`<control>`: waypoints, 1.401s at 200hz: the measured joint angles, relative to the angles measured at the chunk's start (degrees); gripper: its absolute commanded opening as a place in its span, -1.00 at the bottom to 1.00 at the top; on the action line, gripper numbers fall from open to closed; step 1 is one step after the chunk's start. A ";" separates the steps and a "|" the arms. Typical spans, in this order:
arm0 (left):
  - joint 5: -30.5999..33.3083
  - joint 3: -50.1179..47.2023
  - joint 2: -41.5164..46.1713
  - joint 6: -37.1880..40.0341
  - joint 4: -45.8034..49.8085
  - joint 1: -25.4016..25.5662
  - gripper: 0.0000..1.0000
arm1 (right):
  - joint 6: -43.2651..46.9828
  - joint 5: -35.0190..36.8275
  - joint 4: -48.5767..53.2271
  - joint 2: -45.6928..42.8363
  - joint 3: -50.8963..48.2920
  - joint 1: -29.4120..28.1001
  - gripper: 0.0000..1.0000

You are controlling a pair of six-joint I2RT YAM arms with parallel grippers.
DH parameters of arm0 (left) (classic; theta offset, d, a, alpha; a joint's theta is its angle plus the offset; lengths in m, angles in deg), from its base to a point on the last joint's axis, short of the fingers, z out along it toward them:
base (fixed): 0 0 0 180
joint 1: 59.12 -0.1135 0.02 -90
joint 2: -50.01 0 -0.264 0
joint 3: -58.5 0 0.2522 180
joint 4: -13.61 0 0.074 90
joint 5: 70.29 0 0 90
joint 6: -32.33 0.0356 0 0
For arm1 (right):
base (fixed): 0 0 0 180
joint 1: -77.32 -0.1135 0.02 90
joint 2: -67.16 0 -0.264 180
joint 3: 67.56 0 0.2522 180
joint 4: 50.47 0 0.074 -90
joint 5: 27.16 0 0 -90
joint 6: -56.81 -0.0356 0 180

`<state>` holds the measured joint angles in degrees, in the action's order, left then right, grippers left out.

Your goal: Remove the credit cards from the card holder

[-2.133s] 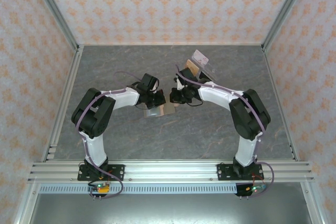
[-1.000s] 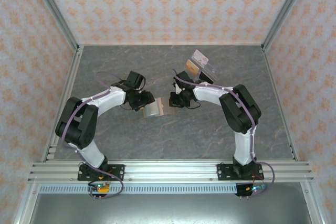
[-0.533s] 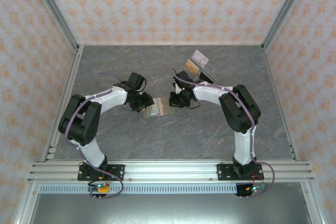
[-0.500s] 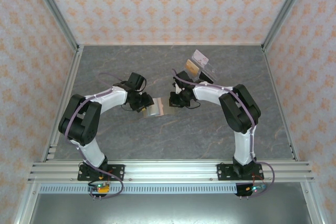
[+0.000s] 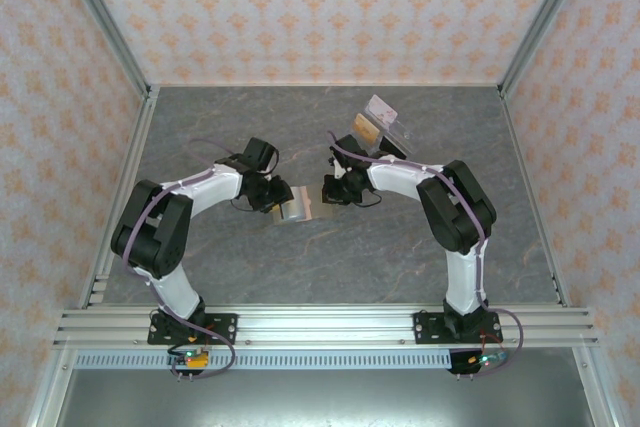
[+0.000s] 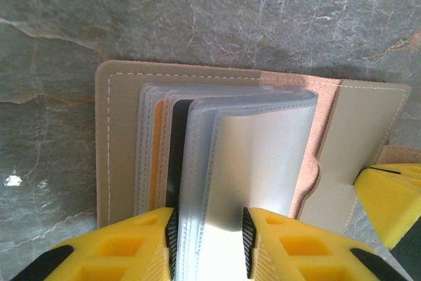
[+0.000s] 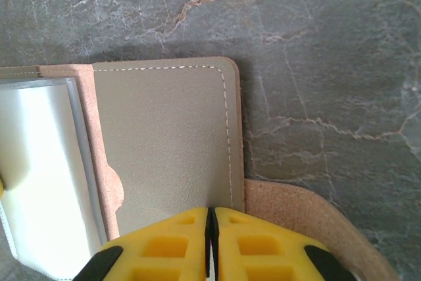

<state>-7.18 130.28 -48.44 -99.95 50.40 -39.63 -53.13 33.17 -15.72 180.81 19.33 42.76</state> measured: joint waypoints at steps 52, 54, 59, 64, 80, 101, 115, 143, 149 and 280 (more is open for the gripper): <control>-3.32 0.00 2.51 0.44 -0.85 0.04 -0.45 | -0.02 0.00 0.00 0.02 0.00 0.00 -0.77; -3.45 0.00 2.60 0.46 -0.92 0.09 -0.46 | -0.02 0.00 0.00 0.02 0.00 0.00 -0.77; -3.76 0.00 2.73 0.52 -1.07 0.15 -0.47 | -0.02 0.00 0.00 0.02 0.00 0.00 -0.77; -4.11 0.00 2.89 0.61 -1.31 0.31 -0.50 | -0.02 0.00 0.00 0.02 0.00 0.00 -0.77; -4.90 0.00 3.06 0.81 -1.92 0.96 -0.55 | 0.00 -0.04 0.00 0.02 0.00 0.00 -0.77; -6.12 0.00 3.08 0.74 -3.34 2.03 -0.56 | 0.00 -0.17 -0.04 0.02 0.00 0.00 -0.76; -6.84 0.00 3.06 0.57 -4.61 2.75 -0.56 | 0.00 -0.20 -0.26 -0.02 -0.13 0.00 -0.76; -7.76 0.35 2.78 -0.17 -6.47 3.93 -0.48 | -0.15 -0.22 -3.19 -1.33 -2.51 0.00 -0.67; -7.87 0.66 2.54 -0.37 -6.82 4.20 -0.44 | -0.33 -0.22 -4.50 -1.95 -3.58 0.00 -0.64; -10.05 2.67 0.24 -5.75 -13.62 4.63 0.08 | -2.58 2.43 -18.05 -16.26 -17.94 0.02 -0.52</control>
<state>-17.24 132.95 -48.20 -105.70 36.78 -35.00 -55.71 35.59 -33.77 164.55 1.38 42.78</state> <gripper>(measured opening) 0.539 0.240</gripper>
